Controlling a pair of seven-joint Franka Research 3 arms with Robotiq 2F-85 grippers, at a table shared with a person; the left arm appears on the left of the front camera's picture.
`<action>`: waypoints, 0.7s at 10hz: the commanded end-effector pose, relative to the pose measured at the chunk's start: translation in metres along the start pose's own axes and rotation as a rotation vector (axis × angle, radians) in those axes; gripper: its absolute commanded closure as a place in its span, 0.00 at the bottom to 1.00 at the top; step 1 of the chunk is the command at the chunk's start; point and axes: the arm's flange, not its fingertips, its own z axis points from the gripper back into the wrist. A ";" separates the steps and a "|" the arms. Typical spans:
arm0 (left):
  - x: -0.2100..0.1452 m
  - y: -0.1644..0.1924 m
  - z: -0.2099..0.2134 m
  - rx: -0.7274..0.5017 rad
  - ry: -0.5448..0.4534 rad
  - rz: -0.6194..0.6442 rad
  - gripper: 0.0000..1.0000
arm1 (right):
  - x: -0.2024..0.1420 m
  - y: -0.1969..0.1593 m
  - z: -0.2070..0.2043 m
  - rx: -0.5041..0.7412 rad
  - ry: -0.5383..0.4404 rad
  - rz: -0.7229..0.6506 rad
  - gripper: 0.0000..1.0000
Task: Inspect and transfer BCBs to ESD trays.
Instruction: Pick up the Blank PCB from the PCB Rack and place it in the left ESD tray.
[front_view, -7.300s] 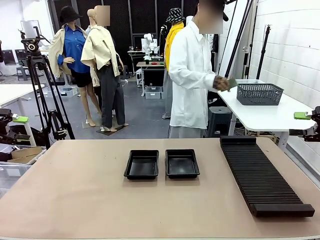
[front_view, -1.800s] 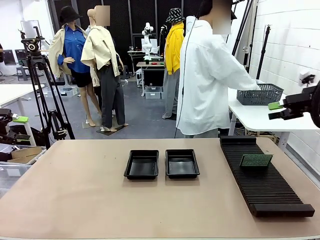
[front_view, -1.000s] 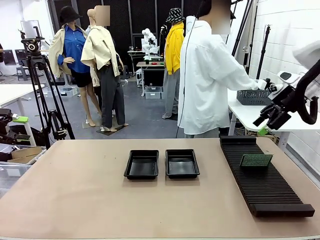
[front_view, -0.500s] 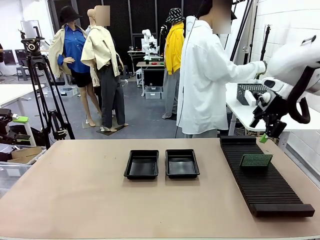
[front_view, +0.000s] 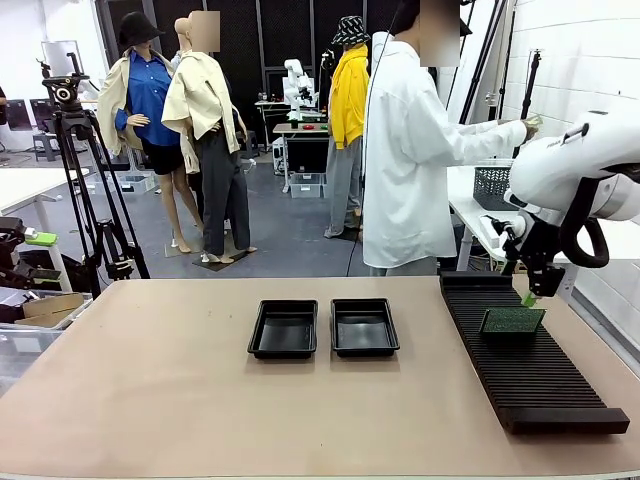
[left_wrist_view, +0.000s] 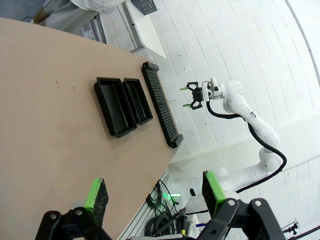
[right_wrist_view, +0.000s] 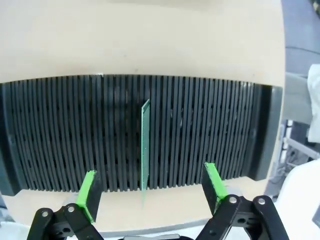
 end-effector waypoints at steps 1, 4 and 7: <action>-0.001 -0.003 0.001 0.005 -0.008 0.007 0.00 | 0.000 -0.012 -0.001 0.035 0.040 -0.036 0.00; -0.001 -0.003 0.001 0.005 -0.008 0.007 0.00 | -0.003 -0.012 -0.009 0.064 0.054 -0.043 0.00; -0.001 -0.003 0.001 0.005 -0.008 0.007 0.00 | -0.004 -0.009 -0.023 0.092 0.054 -0.040 0.00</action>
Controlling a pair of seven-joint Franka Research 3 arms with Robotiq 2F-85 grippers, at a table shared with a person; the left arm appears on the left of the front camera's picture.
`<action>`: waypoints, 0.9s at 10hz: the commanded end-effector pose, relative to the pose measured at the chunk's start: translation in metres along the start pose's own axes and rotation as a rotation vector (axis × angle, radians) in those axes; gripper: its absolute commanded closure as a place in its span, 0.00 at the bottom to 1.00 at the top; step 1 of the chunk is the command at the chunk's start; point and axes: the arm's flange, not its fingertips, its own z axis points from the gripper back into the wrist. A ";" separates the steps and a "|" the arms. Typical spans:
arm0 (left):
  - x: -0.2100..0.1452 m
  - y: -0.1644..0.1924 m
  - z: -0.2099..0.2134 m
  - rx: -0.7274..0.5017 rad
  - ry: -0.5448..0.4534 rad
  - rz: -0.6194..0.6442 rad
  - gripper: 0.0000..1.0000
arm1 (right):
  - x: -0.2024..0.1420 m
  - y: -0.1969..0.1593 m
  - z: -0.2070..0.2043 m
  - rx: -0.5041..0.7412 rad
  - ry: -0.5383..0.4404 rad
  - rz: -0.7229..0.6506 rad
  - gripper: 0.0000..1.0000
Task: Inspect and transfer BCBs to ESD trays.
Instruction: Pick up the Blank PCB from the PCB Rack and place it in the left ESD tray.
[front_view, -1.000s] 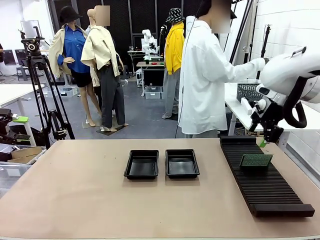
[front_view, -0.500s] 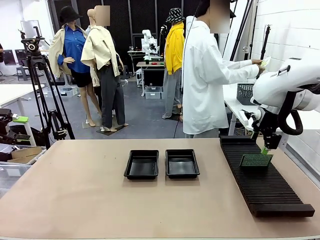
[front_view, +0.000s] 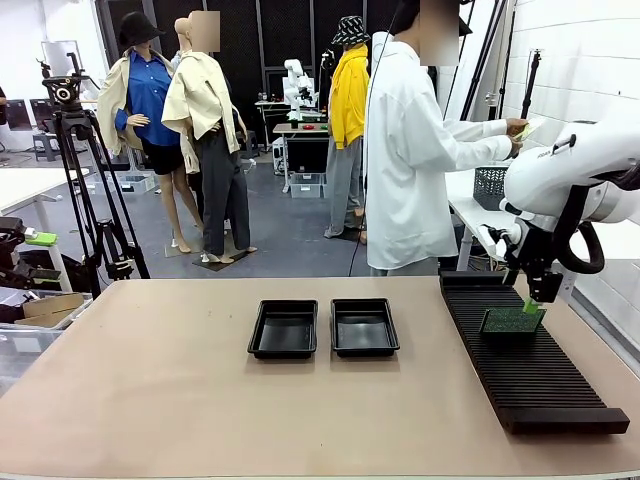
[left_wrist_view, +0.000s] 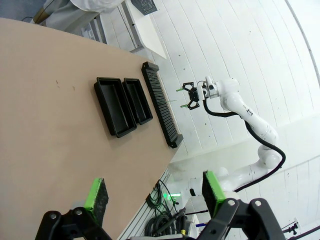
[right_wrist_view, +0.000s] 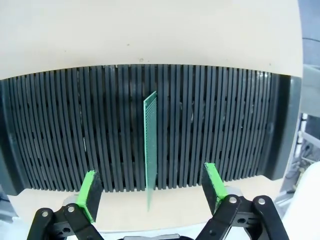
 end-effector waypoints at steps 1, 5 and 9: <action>-0.001 -0.003 0.001 0.005 -0.008 0.007 0.00 | 0.001 -0.003 -0.012 0.038 0.029 -0.002 0.00; -0.001 -0.003 0.001 0.005 -0.008 0.007 0.00 | -0.003 -0.007 -0.033 0.040 0.014 -0.006 0.00; -0.001 -0.003 0.001 0.005 -0.008 0.007 0.00 | -0.004 -0.011 -0.035 0.026 0.010 -0.007 0.00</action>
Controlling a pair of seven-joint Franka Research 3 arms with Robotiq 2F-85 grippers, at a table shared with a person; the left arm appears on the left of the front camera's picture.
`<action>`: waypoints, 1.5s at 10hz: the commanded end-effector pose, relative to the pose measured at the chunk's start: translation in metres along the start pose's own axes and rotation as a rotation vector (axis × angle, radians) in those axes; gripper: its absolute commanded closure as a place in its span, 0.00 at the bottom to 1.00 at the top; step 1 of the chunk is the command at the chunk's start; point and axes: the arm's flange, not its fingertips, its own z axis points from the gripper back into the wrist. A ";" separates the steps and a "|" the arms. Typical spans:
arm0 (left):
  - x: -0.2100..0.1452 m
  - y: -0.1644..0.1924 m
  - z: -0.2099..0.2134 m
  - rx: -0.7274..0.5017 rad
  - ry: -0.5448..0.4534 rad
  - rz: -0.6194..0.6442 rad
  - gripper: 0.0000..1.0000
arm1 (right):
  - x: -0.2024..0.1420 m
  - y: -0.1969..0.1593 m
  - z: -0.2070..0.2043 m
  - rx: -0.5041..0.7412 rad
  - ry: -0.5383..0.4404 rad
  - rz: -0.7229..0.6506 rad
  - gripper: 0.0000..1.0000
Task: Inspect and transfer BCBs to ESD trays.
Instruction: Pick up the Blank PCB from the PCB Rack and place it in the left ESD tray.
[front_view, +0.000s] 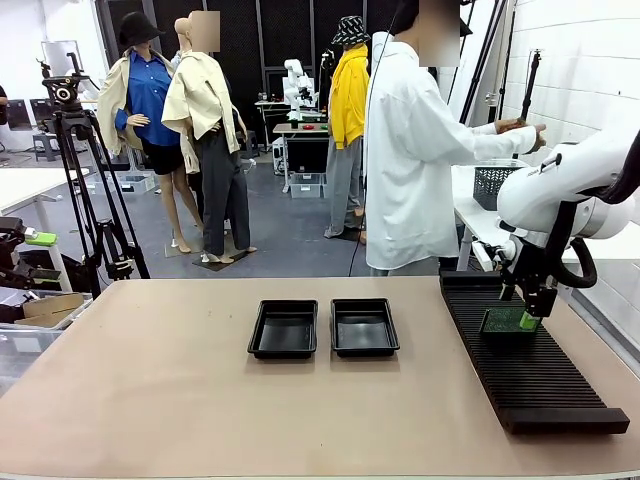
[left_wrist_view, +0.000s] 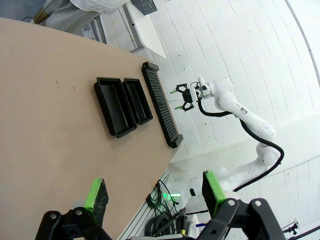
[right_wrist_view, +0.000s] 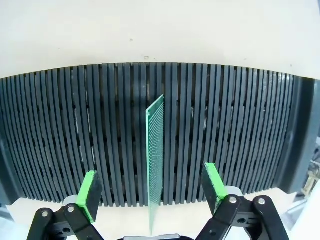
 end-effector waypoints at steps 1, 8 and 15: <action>-0.001 -0.003 0.001 0.005 -0.008 0.007 0.00 | 0.001 -0.008 -0.001 -0.018 0.003 0.001 0.00; -0.001 -0.003 0.001 0.005 -0.008 0.007 0.00 | 0.003 -0.011 -0.006 0.001 0.001 -0.007 0.39; -0.001 -0.003 0.001 0.005 -0.008 0.007 0.00 | 0.005 -0.010 -0.004 0.013 -0.006 0.010 0.88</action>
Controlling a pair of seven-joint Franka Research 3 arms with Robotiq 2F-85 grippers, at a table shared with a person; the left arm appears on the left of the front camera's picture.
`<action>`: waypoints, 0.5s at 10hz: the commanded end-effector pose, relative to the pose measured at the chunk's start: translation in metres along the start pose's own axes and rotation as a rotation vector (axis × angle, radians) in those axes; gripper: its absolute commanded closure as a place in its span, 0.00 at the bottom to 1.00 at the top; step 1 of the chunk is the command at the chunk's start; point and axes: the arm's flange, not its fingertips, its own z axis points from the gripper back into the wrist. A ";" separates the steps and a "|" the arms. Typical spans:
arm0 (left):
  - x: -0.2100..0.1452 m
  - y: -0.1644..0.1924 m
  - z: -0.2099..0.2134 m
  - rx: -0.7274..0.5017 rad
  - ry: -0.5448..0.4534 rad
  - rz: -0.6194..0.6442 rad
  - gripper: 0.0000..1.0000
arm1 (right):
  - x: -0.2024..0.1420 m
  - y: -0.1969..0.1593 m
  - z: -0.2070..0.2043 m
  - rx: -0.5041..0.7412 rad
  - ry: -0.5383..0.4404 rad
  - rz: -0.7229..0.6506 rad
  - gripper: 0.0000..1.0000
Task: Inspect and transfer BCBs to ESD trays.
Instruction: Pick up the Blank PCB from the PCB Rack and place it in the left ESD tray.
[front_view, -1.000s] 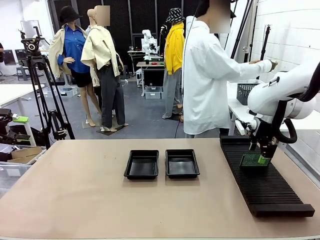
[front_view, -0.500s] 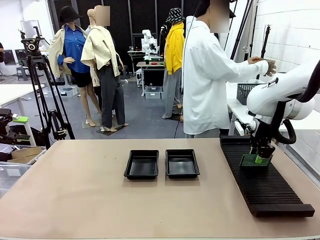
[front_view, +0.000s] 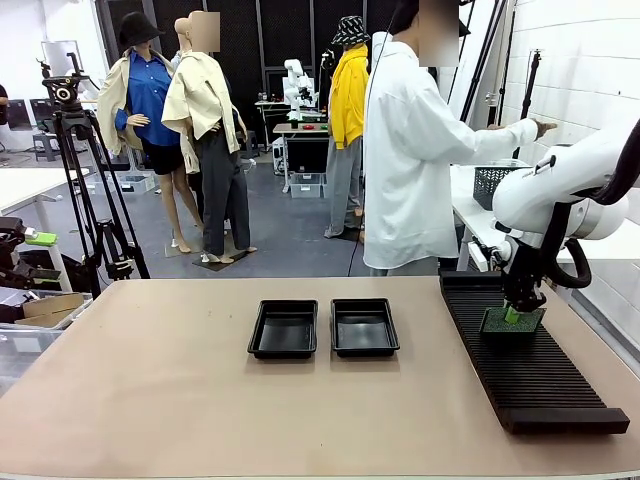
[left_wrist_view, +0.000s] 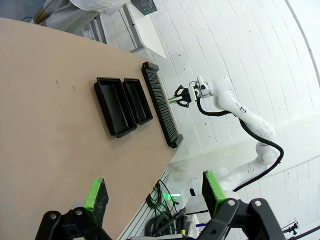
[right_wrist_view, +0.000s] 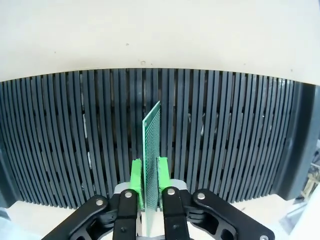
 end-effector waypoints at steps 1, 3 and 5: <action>-0.001 -0.003 0.001 0.005 -0.008 0.007 0.00 | 0.001 -0.005 0.002 0.011 -0.001 0.005 0.92; -0.001 -0.003 0.001 0.005 -0.008 0.007 0.00 | 0.002 -0.006 0.002 0.012 0.001 0.009 0.92; -0.001 -0.003 0.001 0.005 -0.008 0.007 0.00 | 0.002 -0.008 0.003 0.017 0.007 0.009 0.92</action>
